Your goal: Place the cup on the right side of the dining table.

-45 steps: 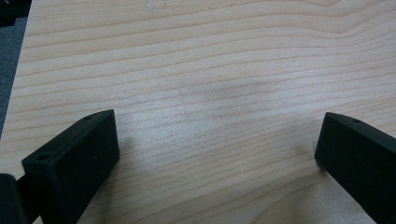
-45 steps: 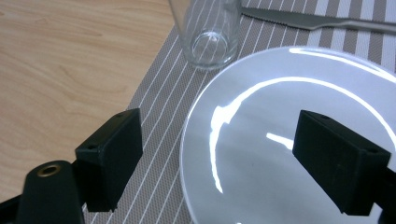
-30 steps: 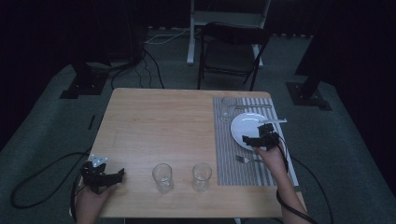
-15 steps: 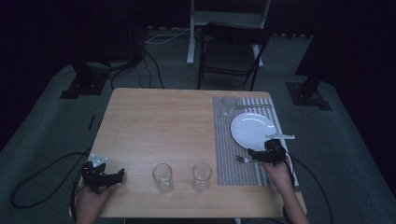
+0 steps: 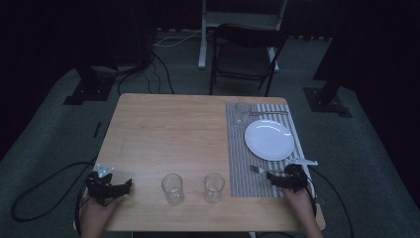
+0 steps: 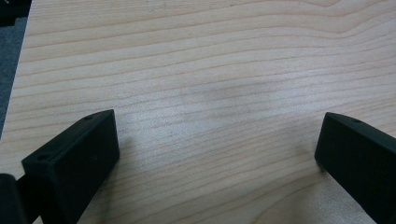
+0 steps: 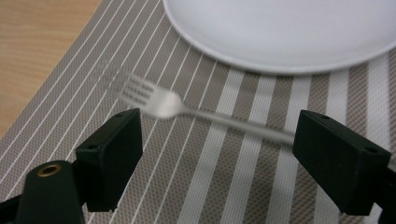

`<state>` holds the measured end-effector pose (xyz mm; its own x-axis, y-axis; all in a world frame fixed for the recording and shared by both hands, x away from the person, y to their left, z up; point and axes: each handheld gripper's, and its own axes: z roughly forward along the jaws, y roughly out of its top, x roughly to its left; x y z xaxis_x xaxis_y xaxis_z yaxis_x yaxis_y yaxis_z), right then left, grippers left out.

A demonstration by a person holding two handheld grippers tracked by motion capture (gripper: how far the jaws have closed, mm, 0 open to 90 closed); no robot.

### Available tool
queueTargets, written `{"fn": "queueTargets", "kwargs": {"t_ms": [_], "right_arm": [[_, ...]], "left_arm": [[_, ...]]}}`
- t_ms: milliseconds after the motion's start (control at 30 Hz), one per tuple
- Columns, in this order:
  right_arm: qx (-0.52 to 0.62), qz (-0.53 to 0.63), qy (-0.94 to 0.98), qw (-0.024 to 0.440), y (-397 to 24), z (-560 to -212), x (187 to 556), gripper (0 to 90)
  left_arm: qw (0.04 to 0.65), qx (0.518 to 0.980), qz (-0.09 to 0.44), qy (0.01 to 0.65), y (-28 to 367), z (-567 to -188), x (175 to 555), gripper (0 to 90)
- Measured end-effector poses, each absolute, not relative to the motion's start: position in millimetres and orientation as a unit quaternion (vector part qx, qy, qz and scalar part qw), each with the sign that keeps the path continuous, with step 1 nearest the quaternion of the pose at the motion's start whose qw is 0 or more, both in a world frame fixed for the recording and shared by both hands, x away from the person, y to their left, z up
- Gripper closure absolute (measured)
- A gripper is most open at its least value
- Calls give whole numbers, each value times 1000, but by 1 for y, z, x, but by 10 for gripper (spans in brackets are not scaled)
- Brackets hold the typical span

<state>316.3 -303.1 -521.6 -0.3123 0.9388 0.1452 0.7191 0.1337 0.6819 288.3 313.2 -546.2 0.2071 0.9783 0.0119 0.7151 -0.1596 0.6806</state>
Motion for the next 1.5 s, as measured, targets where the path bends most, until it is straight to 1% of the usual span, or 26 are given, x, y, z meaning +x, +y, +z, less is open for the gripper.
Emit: {"fn": "queueTargets", "kwargs": {"t_ms": [233,567,800,833,967,1500], "right_arm": [[566,323,742,156,-310,-531,305,156],[582,311,731,174,-324,-539,285,156],[578,301,727,218,-325,-545,274,155],[577,297,724,233,-324,-546,272,126],[581,310,711,245,-325,-550,268,131],[571,319,718,237,-327,-550,264,131]], "left_arm": [[281,724,234,584,313,-546,288,1],[281,724,235,584,313,-546,288,1],[280,725,234,584,313,-546,288,1],[280,725,234,584,313,-546,288,1],[280,725,234,584,313,-546,288,2],[280,725,235,584,313,-546,288,1]]}}
